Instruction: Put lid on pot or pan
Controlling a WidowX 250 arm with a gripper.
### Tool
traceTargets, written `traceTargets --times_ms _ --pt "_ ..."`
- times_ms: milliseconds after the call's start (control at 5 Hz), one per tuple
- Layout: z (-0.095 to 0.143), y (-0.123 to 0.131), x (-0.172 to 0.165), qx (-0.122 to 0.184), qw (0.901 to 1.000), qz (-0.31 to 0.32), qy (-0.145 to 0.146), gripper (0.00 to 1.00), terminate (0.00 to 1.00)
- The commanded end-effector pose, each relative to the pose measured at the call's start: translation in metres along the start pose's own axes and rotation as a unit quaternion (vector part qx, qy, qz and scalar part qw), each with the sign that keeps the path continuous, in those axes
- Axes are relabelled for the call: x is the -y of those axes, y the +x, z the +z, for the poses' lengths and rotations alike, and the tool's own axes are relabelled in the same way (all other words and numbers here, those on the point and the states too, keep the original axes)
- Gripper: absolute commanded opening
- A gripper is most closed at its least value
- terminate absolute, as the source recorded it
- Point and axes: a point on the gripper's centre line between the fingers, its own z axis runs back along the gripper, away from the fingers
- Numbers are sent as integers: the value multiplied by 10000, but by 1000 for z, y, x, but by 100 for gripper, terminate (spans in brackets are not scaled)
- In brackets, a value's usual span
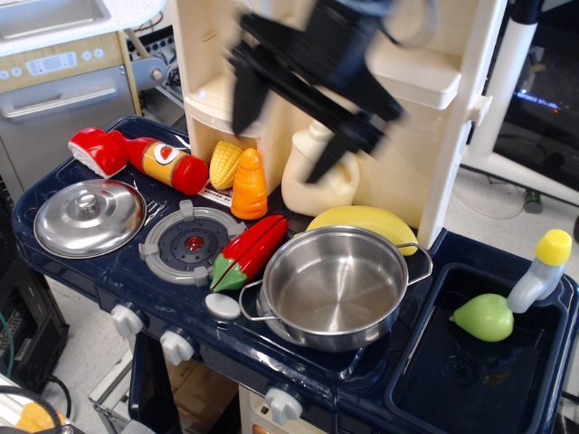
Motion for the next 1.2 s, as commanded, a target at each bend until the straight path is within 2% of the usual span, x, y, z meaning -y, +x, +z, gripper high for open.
traceTargets --times_ms 0,200,400,600,1000 --pt "-26 -17 -75 388 9989 249 -88 100 0" --pt "-61 -26 -91 526 9980 72 -345 100 0" --pt "-87 -23 -103 326 9978 12 -584 100 0" --pt "-117 -23 -107 515 9951 -90 -839 100 0" --pt "-149 -22 -118 1192 9865 -291 -1085 100 0"
